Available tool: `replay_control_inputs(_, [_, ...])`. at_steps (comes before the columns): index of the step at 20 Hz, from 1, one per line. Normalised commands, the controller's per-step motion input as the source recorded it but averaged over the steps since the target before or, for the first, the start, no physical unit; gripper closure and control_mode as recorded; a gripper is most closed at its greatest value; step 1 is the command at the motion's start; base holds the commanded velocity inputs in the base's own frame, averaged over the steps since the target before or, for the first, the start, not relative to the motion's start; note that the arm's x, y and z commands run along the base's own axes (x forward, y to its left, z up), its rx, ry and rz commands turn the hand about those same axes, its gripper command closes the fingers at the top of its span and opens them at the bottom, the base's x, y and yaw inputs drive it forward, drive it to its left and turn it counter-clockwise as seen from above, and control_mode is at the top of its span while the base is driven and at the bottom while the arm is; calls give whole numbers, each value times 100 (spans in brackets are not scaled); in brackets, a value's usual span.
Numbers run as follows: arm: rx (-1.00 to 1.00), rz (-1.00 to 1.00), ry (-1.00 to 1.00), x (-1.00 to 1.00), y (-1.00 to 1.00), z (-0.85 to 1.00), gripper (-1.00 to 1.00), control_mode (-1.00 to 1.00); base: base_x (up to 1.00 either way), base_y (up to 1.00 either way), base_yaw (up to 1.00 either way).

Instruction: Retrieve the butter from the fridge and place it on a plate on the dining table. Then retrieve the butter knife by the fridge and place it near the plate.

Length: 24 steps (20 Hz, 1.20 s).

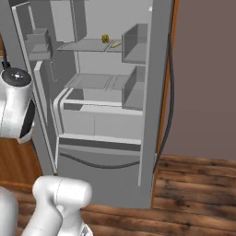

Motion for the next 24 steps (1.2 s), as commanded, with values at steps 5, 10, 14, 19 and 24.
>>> replay_control_inputs(5, [30,0,0,53,-44,0,-100,-100,0,0,0])
replay_control_inputs(10, [14,0,1,68,-14,-2,-100,-100,0,0,0])
replay_control_inputs(14, [0,0,0,79,15,-19,-100,-100,0,0,0])
replay_control_inputs(19, [0,0,3,62,5,-26,-100,-100,0,0,0])
replay_control_inputs(24, [1,1,0,67,30,-32,-100,-100,0,0,0])
